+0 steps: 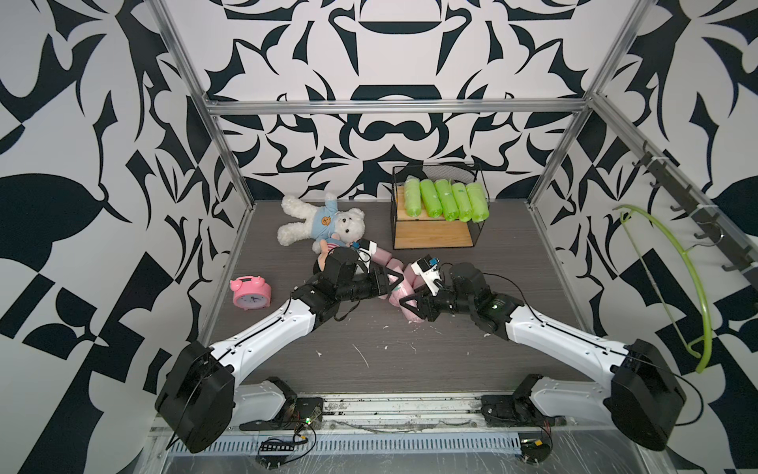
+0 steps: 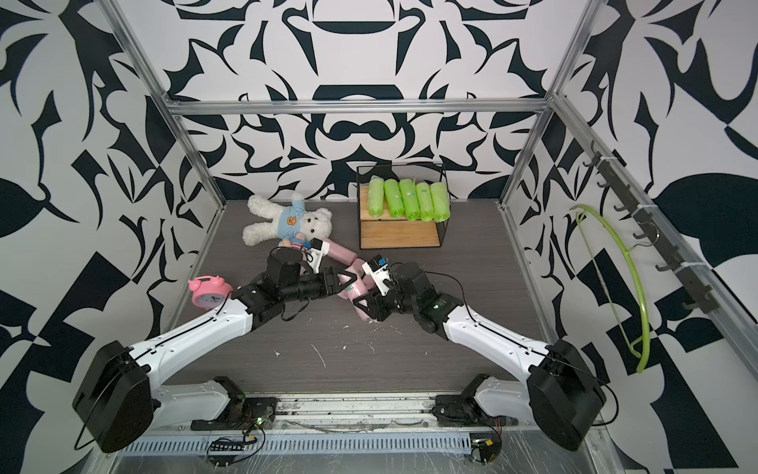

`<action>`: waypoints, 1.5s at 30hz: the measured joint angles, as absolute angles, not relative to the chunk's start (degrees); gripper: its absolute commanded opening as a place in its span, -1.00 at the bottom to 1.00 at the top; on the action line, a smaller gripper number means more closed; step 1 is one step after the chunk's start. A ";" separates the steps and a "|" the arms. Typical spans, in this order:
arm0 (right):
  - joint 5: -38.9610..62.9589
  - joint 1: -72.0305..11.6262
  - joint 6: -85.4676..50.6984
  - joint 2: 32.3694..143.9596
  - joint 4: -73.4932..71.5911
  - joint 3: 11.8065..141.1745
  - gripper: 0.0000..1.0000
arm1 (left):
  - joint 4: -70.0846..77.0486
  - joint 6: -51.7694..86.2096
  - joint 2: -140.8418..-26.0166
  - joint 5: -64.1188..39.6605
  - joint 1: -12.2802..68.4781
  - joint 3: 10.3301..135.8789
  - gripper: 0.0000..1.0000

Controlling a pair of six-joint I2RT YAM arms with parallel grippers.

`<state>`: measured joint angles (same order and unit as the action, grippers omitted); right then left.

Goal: Sort the rolls of trash bags by color and place them on the shelf
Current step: Pick up the roll of trash bags from the center of the board.

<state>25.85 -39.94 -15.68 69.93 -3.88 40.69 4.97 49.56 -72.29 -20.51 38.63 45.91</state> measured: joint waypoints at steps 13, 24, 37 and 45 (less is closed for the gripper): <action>25.78 -39.79 -15.20 65.49 -9.37 38.81 0.64 | 14.37 61.43 -69.97 -20.36 36.29 41.10 -0.53; 28.40 -36.91 -23.88 62.81 -29.67 27.53 0.39 | 22.00 73.58 -68.20 -22.65 35.29 38.68 -0.53; 29.61 -35.38 -27.38 62.81 -37.01 25.89 -0.26 | 25.12 78.24 -68.20 -23.35 35.22 37.89 0.25; 25.74 -28.73 -29.28 61.89 -30.17 25.87 -0.26 | 17.04 69.41 -68.20 -20.95 33.23 38.37 0.68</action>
